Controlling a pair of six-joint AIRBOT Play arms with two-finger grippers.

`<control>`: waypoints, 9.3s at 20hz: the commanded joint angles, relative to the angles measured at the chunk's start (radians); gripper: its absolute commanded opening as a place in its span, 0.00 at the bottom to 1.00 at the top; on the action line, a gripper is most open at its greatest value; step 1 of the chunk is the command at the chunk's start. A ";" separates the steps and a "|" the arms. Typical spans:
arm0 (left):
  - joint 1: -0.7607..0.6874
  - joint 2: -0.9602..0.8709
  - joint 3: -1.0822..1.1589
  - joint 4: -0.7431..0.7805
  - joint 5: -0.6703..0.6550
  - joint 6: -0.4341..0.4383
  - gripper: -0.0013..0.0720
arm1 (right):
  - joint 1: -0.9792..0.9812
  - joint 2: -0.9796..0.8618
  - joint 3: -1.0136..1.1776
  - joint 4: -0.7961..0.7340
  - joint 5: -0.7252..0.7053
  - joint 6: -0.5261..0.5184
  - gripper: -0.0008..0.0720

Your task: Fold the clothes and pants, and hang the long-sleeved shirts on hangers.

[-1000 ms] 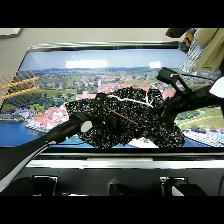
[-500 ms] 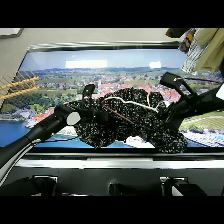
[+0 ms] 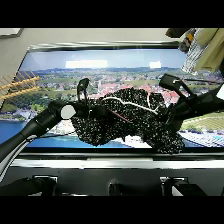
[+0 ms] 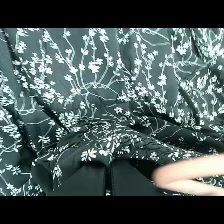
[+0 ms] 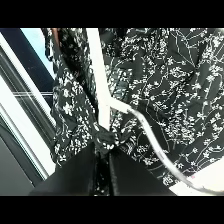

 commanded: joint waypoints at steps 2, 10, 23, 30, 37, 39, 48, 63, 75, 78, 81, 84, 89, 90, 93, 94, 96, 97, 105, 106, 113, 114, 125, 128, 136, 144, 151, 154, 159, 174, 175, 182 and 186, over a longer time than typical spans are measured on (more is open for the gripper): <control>0.038 0.001 0.005 -0.031 -0.006 0.012 0.05 | 0.001 0.001 -0.001 -0.026 0.007 -0.007 0.05; 0.064 0.001 0.010 -0.113 -0.009 0.074 0.05 | 0.001 -0.003 -0.001 -0.039 -0.031 -0.018 0.05; 0.076 0.001 0.128 -0.113 -0.014 0.087 0.05 | 0.001 -0.053 -0.001 -0.036 -0.089 -0.036 0.05; 0.132 0.001 0.130 -0.140 -0.014 0.087 0.05 | 0.001 -0.060 -0.001 -0.051 -0.072 -0.036 0.05; 0.145 0.001 0.161 -0.140 -0.027 0.113 0.05 | 0.174 -0.091 -0.001 -0.228 -0.109 0.035 0.05; 0.144 0.001 0.162 -0.140 -0.055 0.113 0.05 | 0.204 -0.101 -0.001 -0.254 -0.142 0.045 0.05; 0.130 0.002 0.229 -0.227 -0.117 0.158 0.06 | 0.341 -0.169 -0.001 -0.288 -0.294 0.243 0.05; 0.047 0.009 0.304 -0.226 -0.298 0.210 0.75 | 0.419 -0.072 0.021 -0.313 -0.409 0.360 0.05; 0.394 0.159 0.307 -0.225 -0.455 0.975 1.00 | 0.419 -0.058 0.021 -0.305 -0.441 0.120 0.06; 0.371 0.159 0.218 -0.226 -0.428 1.346 1.00 | 0.419 -0.061 0.021 -0.295 -0.445 0.032 0.06; 0.352 0.159 0.127 -0.248 -0.395 1.408 1.00 | 0.419 -0.061 0.021 -0.262 -0.443 -0.015 0.06; 0.320 0.159 0.070 -0.271 -0.375 1.495 1.00 | 0.419 -0.061 0.021 -0.228 -0.436 -0.121 0.06; 0.280 0.142 0.056 -0.271 -0.304 1.527 1.00 | 0.419 -0.068 0.021 -0.175 -0.433 -0.150 0.06; 0.276 0.135 0.055 -0.270 -0.298 1.527 1.00 | 0.419 -0.068 0.021 -0.165 -0.434 -0.150 0.06; 0.273 0.114 0.055 -0.271 -0.298 1.527 0.92 | 0.419 -0.068 0.021 -0.137 -0.433 -0.149 0.06; 0.273 0.109 0.055 -0.271 -0.298 1.527 0.69 | 0.419 -0.068 0.021 -0.128 -0.433 -0.149 0.06; 0.273 0.109 0.055 -0.271 -0.299 1.526 0.06 | 0.419 -0.068 0.021 -0.124 -0.433 -0.146 0.06; 0.273 0.109 0.055 -0.271 -0.299 1.526 0.06 | 0.419 -0.068 0.021 -0.124 -0.433 -0.144 0.06; 0.274 0.136 0.055 -0.271 -0.299 1.526 0.05 | 0.357 -0.004 0.021 -0.265 -0.433 0.073 0.52; 0.274 0.141 0.055 -0.271 -0.298 1.526 0.05 | 0.318 0.019 0.021 -0.267 -0.427 0.108 0.60; 0.273 0.220 0.055 -0.272 -0.296 1.526 0.05 | -0.060 0.106 -0.003 -0.095 -0.325 0.103 0.74; 0.273 0.237 0.055 -0.279 -0.296 1.526 0.05 | -0.091 0.106 -0.028 -0.043 -0.329 0.048 0.74; 0.273 0.353 0.055 -0.361 -0.298 1.526 0.05 | -0.115 -0.026 -0.194 0.347 -0.344 -0.336 0.77; 0.273 0.353 0.055 -0.361 -0.298 1.526 0.05 | -0.116 -0.032 -0.194 0.357 -0.385 -0.359 0.84; 0.273 0.353 0.055 -0.361 -0.298 1.526 0.05 | -0.111 -0.112 -0.194 0.427 -0.383 -0.441 0.81; 0.273 0.352 0.055 -0.360 -0.298 1.526 0.05 | -0.093 -0.168 -0.194 0.454 -0.347 -0.464 0.40; 0.273 0.352 0.055 -0.360 -0.297 1.486 0.06 | -0.093 -0.062 -0.193 0.369 -0.245 -0.470 0.05; 0.275 0.352 0.055 -0.360 -0.296 1.431 0.32 | -0.094 0.048 -0.193 0.236 -0.245 -0.379 0.05; 0.275 0.343 0.055 -0.280 -0.186 1.005 0.95 | -0.094 0.239 -0.193 0.046 -0.229 -0.197 0.05; 0.274 0.343 0.055 -0.165 -0.117 0.389 0.93 | -0.094 0.589 -0.151 -0.832 -0.328 1.024 0.05; 0.273 0.343 0.055 -0.165 -0.117 0.389 0.93 | -0.094 0.568 -0.125 -0.874 -0.325 1.048 0.05; 0.273 0.343 0.055 -0.165 -0.117 0.388 0.93 | -0.094 0.193 0.270 -1.176 -0.127 1.164 0.05; 0.273 0.343 0.055 -0.165 -0.117 0.389 0.93 | -0.095 0.010 0.491 -1.320 -0.112 1.161 0.05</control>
